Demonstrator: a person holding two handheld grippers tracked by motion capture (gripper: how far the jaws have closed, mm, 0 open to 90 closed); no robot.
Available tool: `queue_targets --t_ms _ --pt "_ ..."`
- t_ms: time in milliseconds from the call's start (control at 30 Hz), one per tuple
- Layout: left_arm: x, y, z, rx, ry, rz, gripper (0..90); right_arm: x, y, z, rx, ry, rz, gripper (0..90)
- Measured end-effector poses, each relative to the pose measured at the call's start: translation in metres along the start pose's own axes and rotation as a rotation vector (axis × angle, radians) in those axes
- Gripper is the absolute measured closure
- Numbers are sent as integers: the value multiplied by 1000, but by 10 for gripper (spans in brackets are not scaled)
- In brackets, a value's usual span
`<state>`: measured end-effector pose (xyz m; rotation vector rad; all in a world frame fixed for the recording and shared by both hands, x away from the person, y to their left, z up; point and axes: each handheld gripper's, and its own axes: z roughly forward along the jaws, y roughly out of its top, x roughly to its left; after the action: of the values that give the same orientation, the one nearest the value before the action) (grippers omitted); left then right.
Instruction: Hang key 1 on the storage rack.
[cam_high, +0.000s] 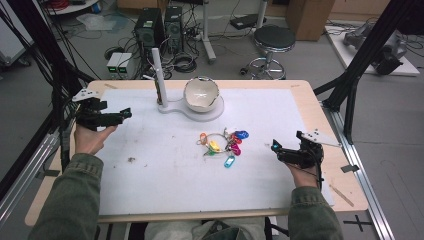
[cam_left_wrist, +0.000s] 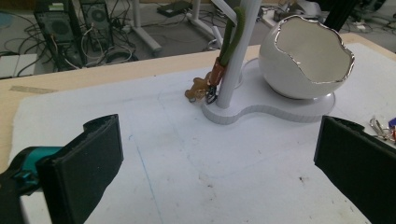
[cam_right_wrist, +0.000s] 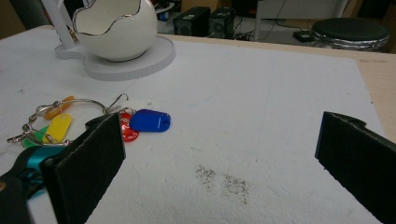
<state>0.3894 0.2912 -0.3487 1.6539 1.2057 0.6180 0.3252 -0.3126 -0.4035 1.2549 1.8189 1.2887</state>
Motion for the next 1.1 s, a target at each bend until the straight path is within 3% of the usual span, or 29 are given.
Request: queue_targets --t_ms 500,767,1100 --pt "6 -20 -16 -13 40 -30 18 0 0 0 3 0 0 5" --pt "9 -36 -20 15 61 -52 18 0 0 0 4 2 -1 5" --pt "9 -56 -31 11 75 -77 17 1 0 2 7 3 2 5"
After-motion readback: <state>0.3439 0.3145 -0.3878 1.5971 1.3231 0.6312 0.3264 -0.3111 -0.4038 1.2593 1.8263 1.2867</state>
